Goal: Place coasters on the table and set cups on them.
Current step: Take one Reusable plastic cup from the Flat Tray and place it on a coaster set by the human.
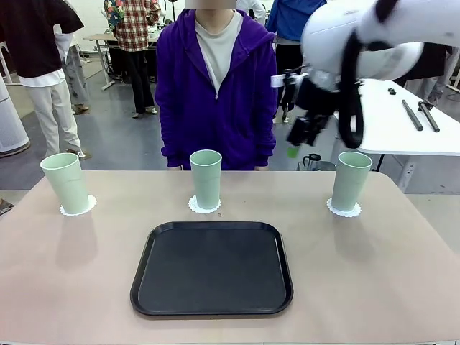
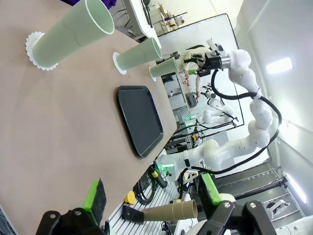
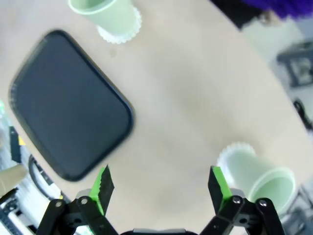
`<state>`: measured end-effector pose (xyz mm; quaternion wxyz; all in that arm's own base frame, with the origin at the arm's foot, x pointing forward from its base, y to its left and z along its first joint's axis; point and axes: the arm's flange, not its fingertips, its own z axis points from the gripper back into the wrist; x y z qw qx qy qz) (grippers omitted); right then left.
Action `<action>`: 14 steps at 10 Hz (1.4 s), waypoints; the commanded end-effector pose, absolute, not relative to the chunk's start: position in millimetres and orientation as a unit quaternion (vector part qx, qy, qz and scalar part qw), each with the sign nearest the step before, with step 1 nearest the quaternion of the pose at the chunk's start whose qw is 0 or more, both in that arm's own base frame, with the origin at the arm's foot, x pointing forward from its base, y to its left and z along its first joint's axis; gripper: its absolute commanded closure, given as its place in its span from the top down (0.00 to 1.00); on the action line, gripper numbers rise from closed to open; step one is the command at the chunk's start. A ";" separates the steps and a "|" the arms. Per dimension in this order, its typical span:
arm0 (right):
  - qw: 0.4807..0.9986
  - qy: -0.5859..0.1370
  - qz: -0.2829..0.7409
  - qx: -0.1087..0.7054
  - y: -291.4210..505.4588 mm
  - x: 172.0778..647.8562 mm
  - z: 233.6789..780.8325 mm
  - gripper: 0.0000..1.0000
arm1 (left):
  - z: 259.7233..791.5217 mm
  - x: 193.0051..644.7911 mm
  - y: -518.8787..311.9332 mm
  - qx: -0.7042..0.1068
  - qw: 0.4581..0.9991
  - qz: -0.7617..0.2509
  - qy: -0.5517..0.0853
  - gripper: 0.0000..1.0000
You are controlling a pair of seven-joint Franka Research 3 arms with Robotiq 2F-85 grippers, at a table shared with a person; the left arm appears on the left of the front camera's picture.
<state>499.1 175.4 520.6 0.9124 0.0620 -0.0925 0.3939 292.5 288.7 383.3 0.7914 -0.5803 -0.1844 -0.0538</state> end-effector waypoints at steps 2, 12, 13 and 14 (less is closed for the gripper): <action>0.960 -0.063 0.265 0.065 104.5 457.5 531.9 1.00 | 385.0 290.7 289.2 -0.581 0.790 -0.054 -0.189 1.00; 0.987 -0.047 0.131 0.086 -21.8 412.5 501.0 1.00 | 385.0 290.7 289.2 -0.581 0.790 -0.054 -0.189 1.00; 0.987 -0.047 0.131 0.086 -21.8 412.5 501.0 1.00 | 385.0 290.7 289.2 -0.581 0.790 -0.054 -0.189 1.00; 0.987 -0.048 0.126 0.085 -22.7 405.0 499.2 1.00 | 385.0 290.7 289.2 -0.581 0.790 -0.054 -0.189 1.00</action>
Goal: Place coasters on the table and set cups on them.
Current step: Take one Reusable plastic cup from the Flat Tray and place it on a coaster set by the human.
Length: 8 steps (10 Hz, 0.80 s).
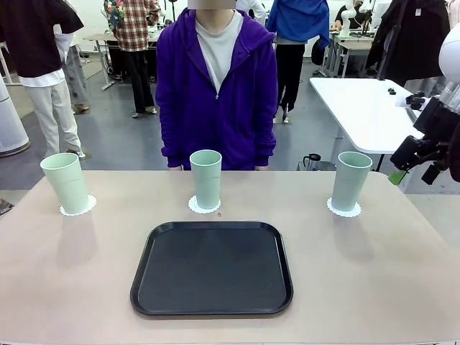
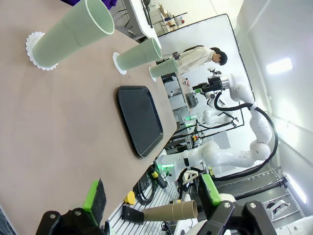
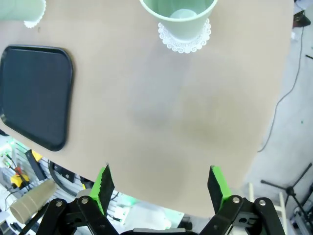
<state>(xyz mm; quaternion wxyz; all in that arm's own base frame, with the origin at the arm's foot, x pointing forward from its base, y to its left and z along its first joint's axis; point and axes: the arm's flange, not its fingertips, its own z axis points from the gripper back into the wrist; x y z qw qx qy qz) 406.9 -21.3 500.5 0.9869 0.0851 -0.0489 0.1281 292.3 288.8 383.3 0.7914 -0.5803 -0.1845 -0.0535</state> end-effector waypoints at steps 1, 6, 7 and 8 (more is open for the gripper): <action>0.973 -0.029 0.078 0.217 -61.2 416.3 499.6 1.00 | 385.0 290.7 289.2 -0.581 0.790 -0.054 -0.189 1.00; 0.825 -0.045 -0.073 0.558 -214.6 411.4 440.9 1.00 | 385.0 290.7 289.2 -0.581 0.790 -0.054 -0.189 1.00; 0.804 -0.063 -0.083 0.586 -224.2 405.6 428.2 1.00 | 385.0 290.7 289.2 -0.581 0.790 -0.054 -0.189 1.00; 0.783 -0.077 -0.093 0.610 -231.5 400.2 413.7 1.00 | 385.0 290.7 289.2 -0.581 0.790 -0.054 -0.189 1.00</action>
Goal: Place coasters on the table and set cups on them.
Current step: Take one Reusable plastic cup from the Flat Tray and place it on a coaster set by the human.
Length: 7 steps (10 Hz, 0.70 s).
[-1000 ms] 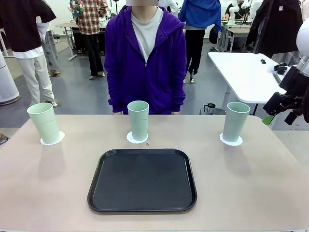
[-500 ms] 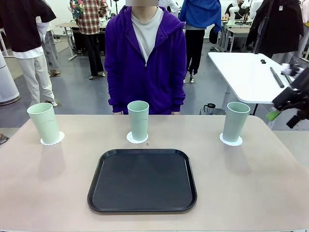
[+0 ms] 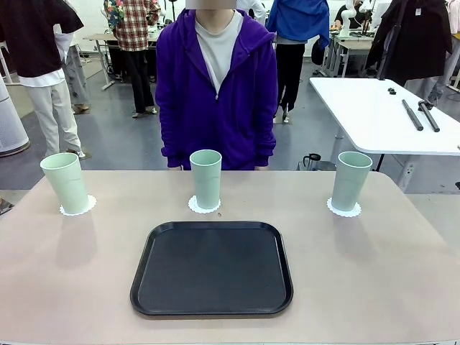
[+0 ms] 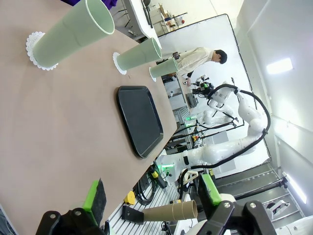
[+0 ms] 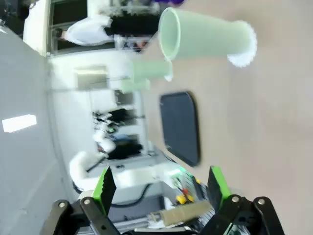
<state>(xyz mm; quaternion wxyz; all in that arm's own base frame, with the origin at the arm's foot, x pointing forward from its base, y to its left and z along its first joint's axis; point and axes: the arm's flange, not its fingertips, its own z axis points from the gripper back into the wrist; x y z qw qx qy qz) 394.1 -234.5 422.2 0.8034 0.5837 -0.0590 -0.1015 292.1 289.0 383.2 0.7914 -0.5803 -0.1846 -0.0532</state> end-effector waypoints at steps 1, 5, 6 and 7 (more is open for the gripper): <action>0.769 -0.078 -0.085 0.629 -233.0 395.7 402.9 1.00 | 385.0 290.7 289.2 -0.581 0.790 -0.054 -0.189 1.00; 0.774 -0.086 -0.082 0.622 -227.9 378.3 387.8 1.00 | 385.0 290.7 289.2 -0.581 0.790 -0.054 -0.189 1.00; 0.776 -0.085 -0.089 0.619 -226.1 375.7 385.0 1.00 | 385.0 290.7 289.2 -0.581 0.790 -0.054 -0.189 1.00; 0.774 -0.088 -0.091 0.620 -224.6 372.0 381.2 1.00 | 385.0 290.7 289.2 -0.581 0.790 -0.054 -0.189 1.00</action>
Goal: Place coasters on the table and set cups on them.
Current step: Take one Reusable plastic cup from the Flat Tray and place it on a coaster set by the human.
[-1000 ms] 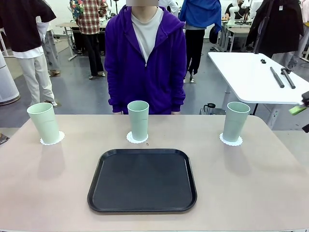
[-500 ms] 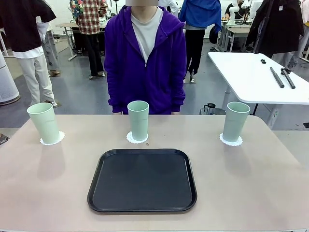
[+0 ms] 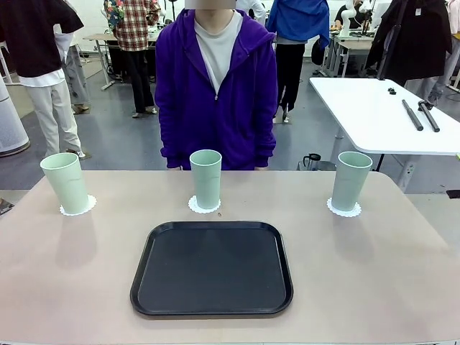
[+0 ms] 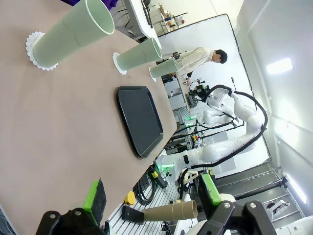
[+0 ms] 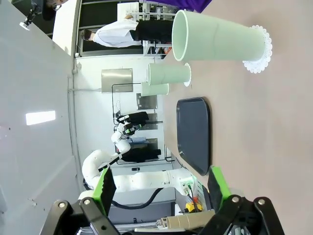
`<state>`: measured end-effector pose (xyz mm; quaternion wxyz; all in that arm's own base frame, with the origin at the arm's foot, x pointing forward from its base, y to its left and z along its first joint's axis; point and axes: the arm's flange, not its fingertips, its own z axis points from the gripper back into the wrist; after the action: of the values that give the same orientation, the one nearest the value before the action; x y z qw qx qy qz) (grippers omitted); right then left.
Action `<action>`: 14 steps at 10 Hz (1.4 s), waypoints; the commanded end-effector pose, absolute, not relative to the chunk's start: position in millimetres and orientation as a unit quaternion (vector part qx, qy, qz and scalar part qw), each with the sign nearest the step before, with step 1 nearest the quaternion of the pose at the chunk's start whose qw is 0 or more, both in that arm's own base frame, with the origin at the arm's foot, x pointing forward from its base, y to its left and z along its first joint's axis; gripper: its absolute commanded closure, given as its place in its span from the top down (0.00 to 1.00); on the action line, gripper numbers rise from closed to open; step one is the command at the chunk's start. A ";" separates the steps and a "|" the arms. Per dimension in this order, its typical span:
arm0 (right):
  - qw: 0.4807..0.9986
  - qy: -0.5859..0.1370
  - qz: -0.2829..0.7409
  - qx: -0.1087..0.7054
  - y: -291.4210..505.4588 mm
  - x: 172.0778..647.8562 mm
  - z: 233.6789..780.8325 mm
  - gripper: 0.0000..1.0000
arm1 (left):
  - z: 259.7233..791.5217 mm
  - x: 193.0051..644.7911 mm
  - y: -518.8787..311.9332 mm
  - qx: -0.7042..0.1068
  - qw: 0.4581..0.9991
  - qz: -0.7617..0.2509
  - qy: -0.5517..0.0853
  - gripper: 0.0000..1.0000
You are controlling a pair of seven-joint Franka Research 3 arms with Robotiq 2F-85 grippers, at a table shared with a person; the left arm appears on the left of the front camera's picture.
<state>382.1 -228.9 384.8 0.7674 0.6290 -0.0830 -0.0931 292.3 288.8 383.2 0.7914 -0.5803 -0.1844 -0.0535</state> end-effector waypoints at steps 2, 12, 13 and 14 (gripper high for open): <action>0.773 -0.089 -0.102 0.620 -223.1 369.7 374.9 1.00 | 385.0 290.7 289.2 -0.581 0.790 -0.054 -0.189 1.00; 0.766 -0.082 -0.102 0.630 -227.3 377.0 377.5 1.00 | 385.0 290.7 289.2 -0.581 0.790 -0.054 -0.189 1.00; 0.766 -0.082 -0.102 0.630 -227.3 377.0 377.5 1.00 | 385.0 290.7 289.2 -0.581 0.790 -0.054 -0.189 1.00; 0.766 -0.082 -0.102 0.630 -227.3 377.0 377.5 1.00 | 385.0 290.7 289.2 -0.581 0.790 -0.054 -0.189 1.00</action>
<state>377.3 -226.4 375.5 0.7666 0.6284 -0.0817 -0.1042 292.3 288.8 383.2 0.7914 -0.5803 -0.1844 -0.0535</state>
